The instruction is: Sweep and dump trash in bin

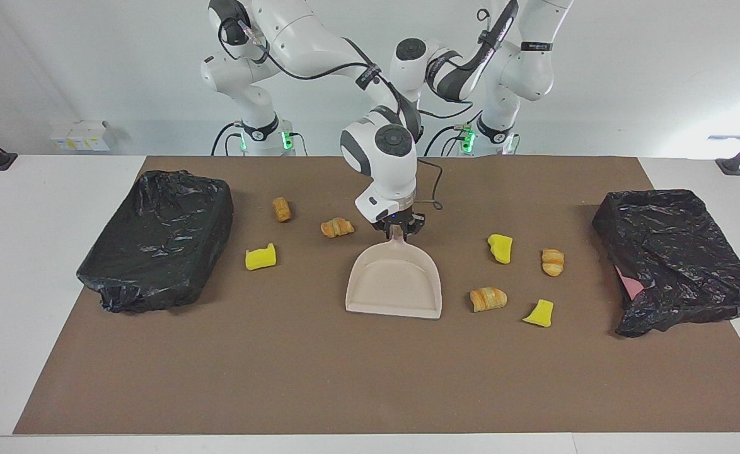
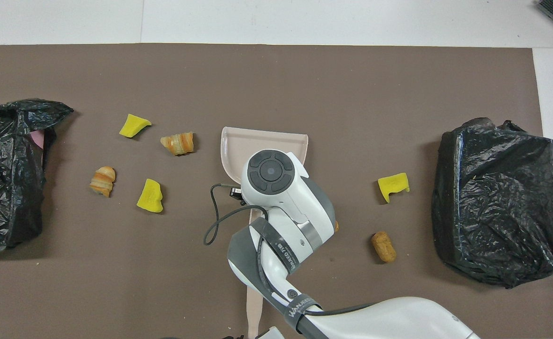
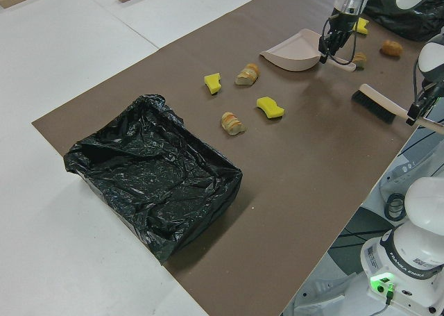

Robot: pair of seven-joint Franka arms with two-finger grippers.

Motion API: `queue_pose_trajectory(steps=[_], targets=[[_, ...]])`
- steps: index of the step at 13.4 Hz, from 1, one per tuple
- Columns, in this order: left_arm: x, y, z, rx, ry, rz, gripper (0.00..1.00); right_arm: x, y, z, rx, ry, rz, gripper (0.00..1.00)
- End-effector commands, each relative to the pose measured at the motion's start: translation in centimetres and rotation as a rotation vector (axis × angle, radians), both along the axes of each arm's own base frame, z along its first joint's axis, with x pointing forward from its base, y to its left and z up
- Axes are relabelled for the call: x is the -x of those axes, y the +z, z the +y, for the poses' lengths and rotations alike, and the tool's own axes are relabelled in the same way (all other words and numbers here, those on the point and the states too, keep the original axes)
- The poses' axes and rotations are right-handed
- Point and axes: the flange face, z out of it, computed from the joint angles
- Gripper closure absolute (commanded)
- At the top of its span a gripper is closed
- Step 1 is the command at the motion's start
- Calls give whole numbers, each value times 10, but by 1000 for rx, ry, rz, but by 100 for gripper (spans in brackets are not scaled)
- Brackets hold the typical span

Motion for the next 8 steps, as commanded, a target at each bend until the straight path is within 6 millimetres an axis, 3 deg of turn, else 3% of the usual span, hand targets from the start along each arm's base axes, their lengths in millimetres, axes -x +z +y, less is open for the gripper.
queue_pose_trajectory(steps=[1,2,3,4,6,8], targets=[[-1,-2,6,-4,8,18,100,-9,30,-12,-15,-33,-47,100],[-3,-3,6,-9,12,23,100,-13,47,-25,-15,-38,-58,100],[-5,-1,7,-7,22,24,100,-25,57,-52,0,-46,-47,100],[-19,3,11,-5,66,25,100,-33,64,-71,-5,9,-36,100],[-44,15,23,-39,129,57,100,-32,61,-82,4,237,3,100],[-84,28,46,-55,226,69,100,-33,58,-97,11,326,54,100]])
